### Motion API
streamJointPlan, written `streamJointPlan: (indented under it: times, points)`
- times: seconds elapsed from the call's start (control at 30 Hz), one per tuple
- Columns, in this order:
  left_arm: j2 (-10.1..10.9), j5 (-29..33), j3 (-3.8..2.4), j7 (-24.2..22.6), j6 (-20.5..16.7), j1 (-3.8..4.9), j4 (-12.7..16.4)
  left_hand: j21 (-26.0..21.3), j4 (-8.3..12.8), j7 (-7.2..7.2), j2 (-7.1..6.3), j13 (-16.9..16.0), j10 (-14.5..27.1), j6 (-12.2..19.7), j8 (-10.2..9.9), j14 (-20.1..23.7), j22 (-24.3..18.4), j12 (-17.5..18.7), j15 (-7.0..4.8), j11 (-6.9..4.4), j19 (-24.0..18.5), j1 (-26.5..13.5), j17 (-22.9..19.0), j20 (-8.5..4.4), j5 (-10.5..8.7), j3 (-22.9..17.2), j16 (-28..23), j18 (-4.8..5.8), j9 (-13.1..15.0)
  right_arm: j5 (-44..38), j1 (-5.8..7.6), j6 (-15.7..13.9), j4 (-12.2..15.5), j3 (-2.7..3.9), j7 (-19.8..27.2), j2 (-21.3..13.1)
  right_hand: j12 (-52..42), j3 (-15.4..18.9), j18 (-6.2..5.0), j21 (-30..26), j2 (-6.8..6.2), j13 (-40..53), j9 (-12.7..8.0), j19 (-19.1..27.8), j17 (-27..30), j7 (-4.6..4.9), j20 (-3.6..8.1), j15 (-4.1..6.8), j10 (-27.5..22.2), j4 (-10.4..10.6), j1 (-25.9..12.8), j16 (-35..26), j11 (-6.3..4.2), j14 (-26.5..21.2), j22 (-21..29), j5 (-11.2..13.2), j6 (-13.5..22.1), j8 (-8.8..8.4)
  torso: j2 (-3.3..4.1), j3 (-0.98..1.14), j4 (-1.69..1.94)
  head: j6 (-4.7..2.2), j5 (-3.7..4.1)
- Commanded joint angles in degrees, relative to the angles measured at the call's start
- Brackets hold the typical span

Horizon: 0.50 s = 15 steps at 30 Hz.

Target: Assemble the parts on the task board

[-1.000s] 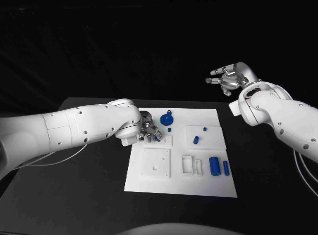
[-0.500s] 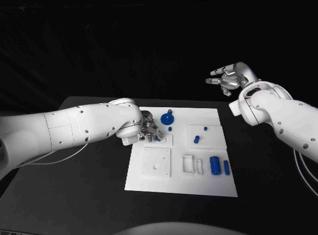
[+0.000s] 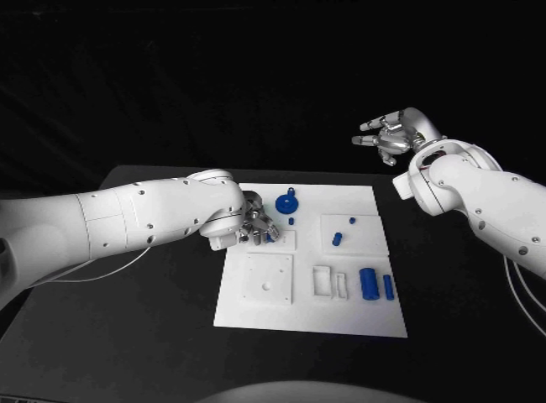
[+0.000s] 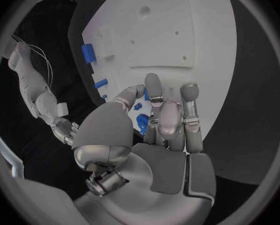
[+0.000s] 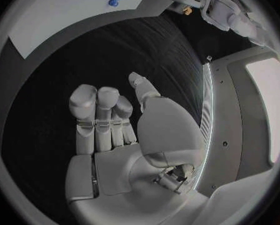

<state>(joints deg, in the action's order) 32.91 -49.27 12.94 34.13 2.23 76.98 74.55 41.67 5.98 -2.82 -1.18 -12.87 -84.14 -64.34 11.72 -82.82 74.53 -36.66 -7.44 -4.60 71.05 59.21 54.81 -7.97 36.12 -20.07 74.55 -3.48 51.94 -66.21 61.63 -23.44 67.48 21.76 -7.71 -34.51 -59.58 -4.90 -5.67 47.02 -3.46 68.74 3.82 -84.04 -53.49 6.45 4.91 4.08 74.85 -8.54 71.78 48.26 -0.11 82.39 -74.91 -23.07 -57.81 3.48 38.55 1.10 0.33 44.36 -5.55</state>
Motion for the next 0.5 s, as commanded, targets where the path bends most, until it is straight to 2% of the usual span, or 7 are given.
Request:
streamJointPlan:
  times: [0.03,0.07,0.5]
  points:
    - [-0.2,0.0,0.10,0.2,1.4,-0.07,0.0,-0.4,5.4,4.34,0.54,0.1,-2.7,-4.3,0.2,-0.1,0.1,-0.3,0.07,-0.15,0.5,0.3,-0.1,0.09,0.23,-5.7,0.1,-0.01,9.9,-0.8,0.00,1.0,0.0,0.03,-0.1,0.1,0.0,-0.5,-0.43,-0.4,0.44,0.0,0.0,-3.3,0.0,0.09,0.27,0.07,-0.3,-0.1,-0.3,-0.3,0.09,0.2,-4.1,0.6,-0.2,0.11,0.01,0.08,0.02,0.01,0.22]
    - [-0.2,0.0,0.10,0.2,1.4,-0.06,0.0,-0.4,5.4,4.34,0.54,0.1,-2.7,-4.3,0.2,-0.1,0.1,-0.3,0.07,-0.15,0.5,0.3,-0.1,0.09,0.23,-5.7,0.1,-0.01,9.9,-0.8,0.00,1.0,0.0,0.03,-0.1,0.1,0.0,-1.4,-0.36,-0.4,0.13,0.0,0.0,-3.3,0.0,0.11,0.31,0.06,-0.4,-0.2,-0.7,-0.3,0.11,0.2,-4.2,0.7,-0.2,0.14,0.01,0.09,0.01,0.01,0.21]
    - [-1.2,-0.1,0.13,0.7,2.7,-0.05,-1.0,-0.4,5.4,4.34,0.55,0.1,-2.7,-4.3,0.3,-0.1,0.3,-0.3,0.06,-0.14,0.7,0.3,0.0,0.05,0.09,-5.7,0.2,0.05,9.9,-0.9,-0.01,1.3,0.2,0.02,-0.4,0.2,0.0,-1.5,-0.37,-0.4,0.14,-0.1,0.0,-3.3,0.0,0.10,0.29,0.06,-0.4,-0.2,-0.6,-0.4,0.09,0.2,-4.2,0.8,-0.2,0.12,-0.01,0.19,-0.07,0.17,0.32]
